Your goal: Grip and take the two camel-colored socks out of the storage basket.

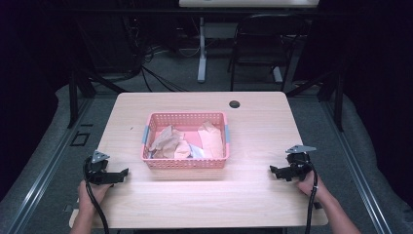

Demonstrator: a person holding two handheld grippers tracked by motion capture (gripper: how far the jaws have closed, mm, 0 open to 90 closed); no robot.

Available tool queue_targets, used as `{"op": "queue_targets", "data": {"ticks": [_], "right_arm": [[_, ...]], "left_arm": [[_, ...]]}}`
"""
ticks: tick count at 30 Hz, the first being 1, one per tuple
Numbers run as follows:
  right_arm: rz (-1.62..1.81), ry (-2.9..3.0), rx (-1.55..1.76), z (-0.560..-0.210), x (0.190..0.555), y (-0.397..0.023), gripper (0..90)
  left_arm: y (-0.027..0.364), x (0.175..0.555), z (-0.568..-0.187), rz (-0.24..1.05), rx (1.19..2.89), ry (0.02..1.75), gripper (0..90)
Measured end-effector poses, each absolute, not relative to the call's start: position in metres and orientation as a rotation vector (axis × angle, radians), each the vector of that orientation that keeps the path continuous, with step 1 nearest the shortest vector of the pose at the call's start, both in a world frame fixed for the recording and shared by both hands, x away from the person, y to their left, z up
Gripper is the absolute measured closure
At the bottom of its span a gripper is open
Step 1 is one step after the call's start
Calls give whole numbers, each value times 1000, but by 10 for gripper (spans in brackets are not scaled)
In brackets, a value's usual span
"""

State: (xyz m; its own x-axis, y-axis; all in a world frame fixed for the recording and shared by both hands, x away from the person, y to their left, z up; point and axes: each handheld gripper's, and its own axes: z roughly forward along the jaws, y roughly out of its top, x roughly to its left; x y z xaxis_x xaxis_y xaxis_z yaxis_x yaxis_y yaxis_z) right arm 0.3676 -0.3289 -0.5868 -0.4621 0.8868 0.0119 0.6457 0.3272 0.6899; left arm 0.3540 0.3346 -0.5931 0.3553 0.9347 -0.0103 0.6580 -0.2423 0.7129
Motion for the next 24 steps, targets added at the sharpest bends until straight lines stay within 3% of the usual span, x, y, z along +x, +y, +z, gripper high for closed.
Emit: {"op": "queue_targets", "data": {"ticks": [12,24], "right_arm": [[893,2252,1338,-586,367,-324,0],[903,2251,1337,-587,366,-324,0]], "left_arm": [[334,358,-591,549,2020,1388,0],[324,361,-567,515,2158,1439,2]]}}
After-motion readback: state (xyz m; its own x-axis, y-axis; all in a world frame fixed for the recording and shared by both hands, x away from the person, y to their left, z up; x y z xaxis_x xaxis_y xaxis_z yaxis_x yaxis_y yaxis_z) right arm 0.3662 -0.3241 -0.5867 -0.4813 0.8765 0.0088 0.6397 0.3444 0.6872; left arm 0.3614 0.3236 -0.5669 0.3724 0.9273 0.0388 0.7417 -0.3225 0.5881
